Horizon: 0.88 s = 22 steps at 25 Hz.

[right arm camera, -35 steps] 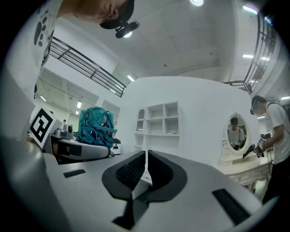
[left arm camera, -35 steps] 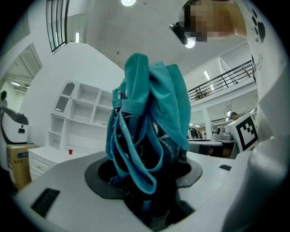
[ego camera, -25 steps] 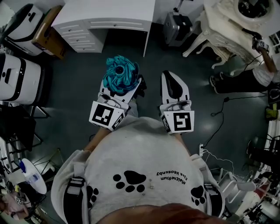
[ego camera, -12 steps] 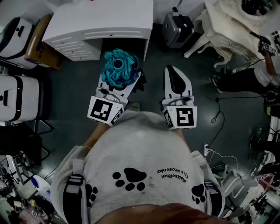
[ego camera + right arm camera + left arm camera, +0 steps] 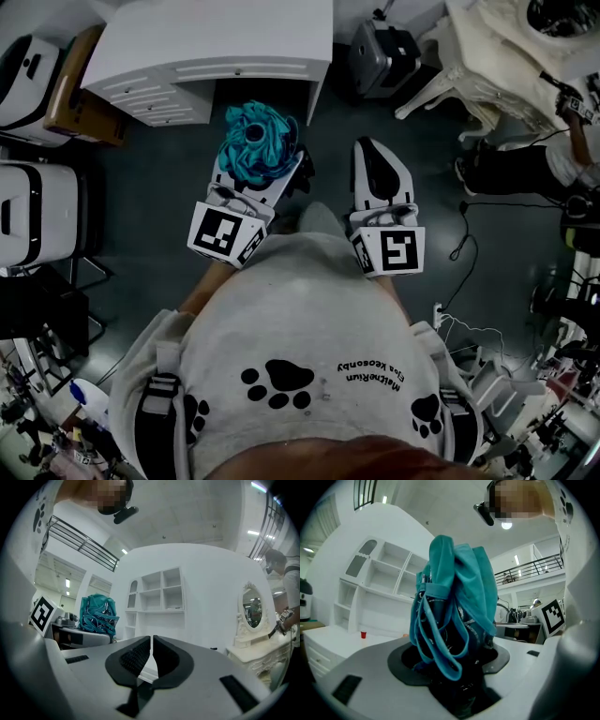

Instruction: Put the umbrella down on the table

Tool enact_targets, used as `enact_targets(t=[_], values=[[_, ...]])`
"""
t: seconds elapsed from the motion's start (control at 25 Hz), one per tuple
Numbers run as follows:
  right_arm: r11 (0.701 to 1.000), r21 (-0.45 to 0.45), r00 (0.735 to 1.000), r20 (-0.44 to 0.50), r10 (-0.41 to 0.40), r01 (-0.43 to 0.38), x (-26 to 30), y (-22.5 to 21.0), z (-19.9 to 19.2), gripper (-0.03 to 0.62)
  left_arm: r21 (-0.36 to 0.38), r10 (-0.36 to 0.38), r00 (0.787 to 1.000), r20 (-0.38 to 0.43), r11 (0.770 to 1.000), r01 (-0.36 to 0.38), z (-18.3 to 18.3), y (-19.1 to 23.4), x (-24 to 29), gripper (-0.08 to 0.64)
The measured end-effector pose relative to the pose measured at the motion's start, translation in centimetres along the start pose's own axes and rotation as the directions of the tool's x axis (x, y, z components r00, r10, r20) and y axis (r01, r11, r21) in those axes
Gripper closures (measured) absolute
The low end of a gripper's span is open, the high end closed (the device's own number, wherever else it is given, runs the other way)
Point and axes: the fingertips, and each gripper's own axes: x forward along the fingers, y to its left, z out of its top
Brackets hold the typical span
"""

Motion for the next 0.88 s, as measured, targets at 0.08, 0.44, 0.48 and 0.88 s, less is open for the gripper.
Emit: enact_targets(t=[0.08,0.44,0.48,0.88], values=[[1.000,-0.001,1.000,0.000,0.011,-0.011,0.4,0.2,0.0,0.551,-0.008,-0.002,1.000,-0.001,1.000,0.002,-0.1,0.2,0.1,0.291],[0.999,0.010,0.999,0.017,0.043,-0.043,3.9,-1.4,-1.1,0.551,0.007,0.017,1.000,-0.009,1.000,-0.017,-0.9,2.2,3.1,0.291],[0.999,0.014,0.999,0.018,0.046,-0.046,4.6,-2.0,-1.2,0.551,0.007,0.019,1.000,-0.012,1.000,-0.019,-1.0,2.6,3.8,0.291],[0.997,0.024,0.997,0.007,0.079,-0.079,15.7,-8.5,-1.7,0.551,-0.022,0.055,0.998,0.021,0.998,-0.055,0.4,9.2,14.0,0.291]])
